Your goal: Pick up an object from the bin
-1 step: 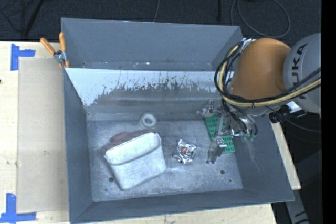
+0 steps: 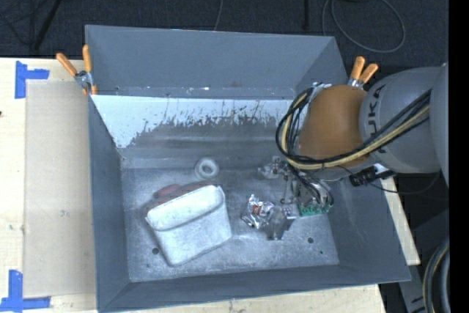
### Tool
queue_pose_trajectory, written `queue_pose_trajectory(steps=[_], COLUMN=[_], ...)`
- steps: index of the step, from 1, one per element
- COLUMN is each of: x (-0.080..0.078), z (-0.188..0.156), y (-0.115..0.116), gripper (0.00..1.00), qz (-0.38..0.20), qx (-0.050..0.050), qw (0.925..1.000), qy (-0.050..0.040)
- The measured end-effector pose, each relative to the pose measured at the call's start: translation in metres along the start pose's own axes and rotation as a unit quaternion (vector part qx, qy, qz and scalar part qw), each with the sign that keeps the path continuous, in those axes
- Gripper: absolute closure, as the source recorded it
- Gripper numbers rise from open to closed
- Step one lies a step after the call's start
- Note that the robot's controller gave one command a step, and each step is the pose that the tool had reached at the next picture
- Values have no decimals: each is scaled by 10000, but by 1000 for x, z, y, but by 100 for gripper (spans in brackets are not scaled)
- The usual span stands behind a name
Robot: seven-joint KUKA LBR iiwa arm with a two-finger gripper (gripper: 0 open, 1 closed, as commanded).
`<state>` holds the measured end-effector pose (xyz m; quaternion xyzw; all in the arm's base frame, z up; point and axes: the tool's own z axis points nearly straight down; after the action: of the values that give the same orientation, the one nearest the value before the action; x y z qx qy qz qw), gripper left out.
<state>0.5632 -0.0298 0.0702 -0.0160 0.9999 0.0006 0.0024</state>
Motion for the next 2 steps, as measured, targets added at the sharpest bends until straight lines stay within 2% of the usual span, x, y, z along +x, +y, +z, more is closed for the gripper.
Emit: queue_pose_trajectory(steps=[1,2], x=[-2,-2], z=[-6,-118], y=[0,-1], gripper=[100,100], qz=[-10,-26], qx=[5,8], qw=[10000,10000], qy=[-16,-16])
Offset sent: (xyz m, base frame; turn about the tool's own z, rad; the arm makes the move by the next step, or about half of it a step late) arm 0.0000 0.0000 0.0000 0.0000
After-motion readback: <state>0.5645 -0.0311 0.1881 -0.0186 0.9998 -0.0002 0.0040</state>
